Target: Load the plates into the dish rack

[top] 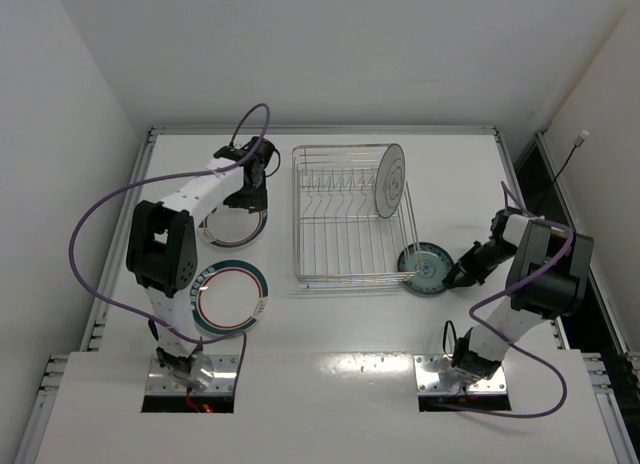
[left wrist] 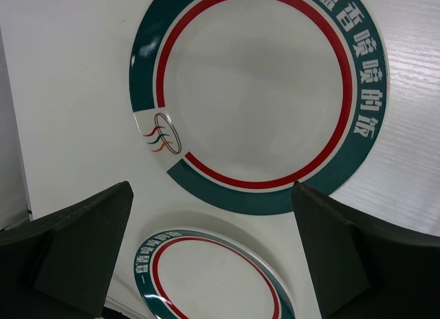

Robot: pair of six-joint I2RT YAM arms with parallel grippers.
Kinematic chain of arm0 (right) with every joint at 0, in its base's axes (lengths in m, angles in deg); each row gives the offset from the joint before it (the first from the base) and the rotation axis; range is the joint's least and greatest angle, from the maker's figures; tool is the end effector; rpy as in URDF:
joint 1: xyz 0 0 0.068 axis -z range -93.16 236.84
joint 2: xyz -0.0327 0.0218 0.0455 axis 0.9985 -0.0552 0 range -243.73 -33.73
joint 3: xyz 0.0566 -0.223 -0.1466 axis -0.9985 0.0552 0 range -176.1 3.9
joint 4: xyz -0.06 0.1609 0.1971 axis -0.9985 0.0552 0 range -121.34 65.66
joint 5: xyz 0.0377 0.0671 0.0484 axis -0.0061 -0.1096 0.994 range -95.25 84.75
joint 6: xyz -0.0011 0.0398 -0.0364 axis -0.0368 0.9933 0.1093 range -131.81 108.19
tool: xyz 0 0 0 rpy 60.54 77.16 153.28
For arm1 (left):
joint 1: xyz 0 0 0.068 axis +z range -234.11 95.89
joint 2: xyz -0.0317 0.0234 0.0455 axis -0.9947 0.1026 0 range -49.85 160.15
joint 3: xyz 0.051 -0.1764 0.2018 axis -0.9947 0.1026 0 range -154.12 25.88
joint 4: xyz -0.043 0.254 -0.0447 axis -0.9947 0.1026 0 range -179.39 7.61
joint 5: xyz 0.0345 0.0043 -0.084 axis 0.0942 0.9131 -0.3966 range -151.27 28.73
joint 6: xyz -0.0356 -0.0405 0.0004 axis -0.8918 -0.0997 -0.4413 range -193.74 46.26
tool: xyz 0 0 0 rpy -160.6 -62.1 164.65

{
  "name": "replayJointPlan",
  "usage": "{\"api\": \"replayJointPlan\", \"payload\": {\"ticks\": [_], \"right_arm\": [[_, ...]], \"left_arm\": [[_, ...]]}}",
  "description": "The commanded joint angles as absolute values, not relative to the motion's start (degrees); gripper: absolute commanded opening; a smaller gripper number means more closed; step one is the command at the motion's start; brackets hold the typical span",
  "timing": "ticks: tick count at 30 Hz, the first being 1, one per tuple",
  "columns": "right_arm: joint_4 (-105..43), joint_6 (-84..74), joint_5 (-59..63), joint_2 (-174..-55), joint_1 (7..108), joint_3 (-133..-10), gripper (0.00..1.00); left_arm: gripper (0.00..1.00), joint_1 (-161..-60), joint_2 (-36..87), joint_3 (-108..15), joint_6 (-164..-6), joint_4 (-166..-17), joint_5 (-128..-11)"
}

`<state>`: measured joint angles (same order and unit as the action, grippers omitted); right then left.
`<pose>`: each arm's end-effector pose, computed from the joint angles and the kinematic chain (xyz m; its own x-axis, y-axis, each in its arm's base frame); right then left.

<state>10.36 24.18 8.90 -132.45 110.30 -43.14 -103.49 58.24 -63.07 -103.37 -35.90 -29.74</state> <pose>0.2351 -0.0927 0.1112 -0.5064 0.8409 0.1910 0.8611 0.4815 0.1630 0.3687 -0.1098 0.2413 -0.8497 -0.1478 -0.5062 -0.3272 0.9005 0.2864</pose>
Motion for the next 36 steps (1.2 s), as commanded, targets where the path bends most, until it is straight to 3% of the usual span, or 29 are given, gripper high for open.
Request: {"api": "replayJointPlan", "payload": {"ticks": [1, 2, 9, 14, 19, 29, 36], "right_arm": [[6.72, 24.49, 6.96, -134.11, 109.95, -43.02, 0.05], [6.72, 24.49, 6.96, -134.11, 109.95, -43.55, 0.0], [12.06, 25.02, -1.99, -129.37, 109.95, -49.26, 0.0], [15.24, 25.55, -8.76, -123.82, 109.95, -60.67, 0.0], [17.96, 24.85, -9.38, -125.13, 108.81, -71.4, 0.0], [19.37, 24.32, -9.72, -124.09, 105.92, -75.54, 0.0], [27.18, 23.09, -17.19, -125.57, 97.75, -97.32, 0.0]], "left_arm": [[1.0, -102.92, 58.78, -65.71, -103.54, -35.69, -29.63], [1.0, -102.92, 58.78, -65.71, -103.54, -35.69, -29.63], [1.0, -102.92, 59.31, -66.23, -103.54, -35.17, -29.63], [1.0, -102.92, 59.31, -66.23, -104.06, -35.17, -29.63], [1.0, -102.92, 59.31, -66.76, -104.07, -34.64, -29.63], [1.0, -102.92, 59.31, -66.76, -104.07, -34.64, -29.63], [1.0, -102.92, 59.31, -66.76, -104.59, -34.64, -29.63]]}}
